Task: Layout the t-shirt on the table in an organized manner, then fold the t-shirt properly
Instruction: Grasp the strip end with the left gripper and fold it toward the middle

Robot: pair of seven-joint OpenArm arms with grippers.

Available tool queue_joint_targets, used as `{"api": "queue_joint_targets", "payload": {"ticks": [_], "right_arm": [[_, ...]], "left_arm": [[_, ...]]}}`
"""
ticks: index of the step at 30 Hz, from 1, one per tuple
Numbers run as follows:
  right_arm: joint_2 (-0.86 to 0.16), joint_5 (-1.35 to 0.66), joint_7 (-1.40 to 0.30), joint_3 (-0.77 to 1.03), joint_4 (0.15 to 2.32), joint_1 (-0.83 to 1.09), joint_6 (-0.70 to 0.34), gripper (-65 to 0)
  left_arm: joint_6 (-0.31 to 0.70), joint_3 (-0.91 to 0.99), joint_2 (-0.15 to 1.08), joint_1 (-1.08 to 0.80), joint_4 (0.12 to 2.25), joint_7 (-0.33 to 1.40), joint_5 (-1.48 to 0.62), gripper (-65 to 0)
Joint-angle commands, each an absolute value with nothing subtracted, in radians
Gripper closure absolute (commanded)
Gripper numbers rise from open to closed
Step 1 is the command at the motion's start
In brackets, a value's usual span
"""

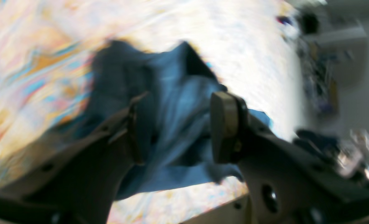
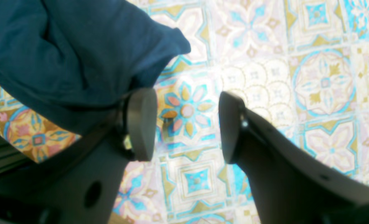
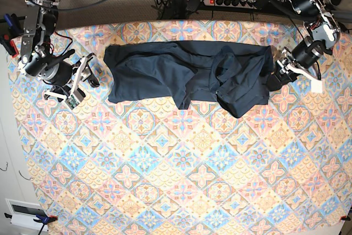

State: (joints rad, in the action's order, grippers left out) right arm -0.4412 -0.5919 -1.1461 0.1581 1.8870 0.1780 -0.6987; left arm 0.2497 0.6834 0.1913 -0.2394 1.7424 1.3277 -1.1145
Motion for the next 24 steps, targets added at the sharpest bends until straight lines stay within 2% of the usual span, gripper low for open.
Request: {"api": "queue_joint_targets", "payload": {"ticks": [1,5,8,15,20,24], "right_arm": [[-0.46,-0.607,-1.127,0.166,1.903,0.165,-0.698,-29.9],[-0.46,-0.607,-1.129,0.166,1.903,0.165,-0.698,-29.9],[-0.46,-0.607,-1.129,0.166,1.903,0.165,-0.698,-29.9],[-0.46,-0.607,-1.129,0.166,1.905,0.165,-0.698,-29.9],[-0.46,-0.607,-1.129,0.166,1.905,0.165,-0.698,-29.9],[-0.458,-0.607,-1.129,0.166,1.905,0.165,-0.698,-29.9]], "left_arm": [[0.254,0.648,0.202,-0.237,1.733,1.308,-1.119,-27.2],[0.255,0.438,0.205,-0.208,1.652,1.242,-1.046,-27.2],[0.255,0.3,0.206,-0.202,1.69,1.25,-1.052,-27.2],[0.257,0.079,0.237,-0.211,1.751,1.362,-1.055,-27.2],[0.257,0.054,0.312,-0.231,1.816,1.357,-1.067,-27.1],[0.257,0.236,0.332,-0.252,1.867,1.311,-1.15,-27.1]]}}
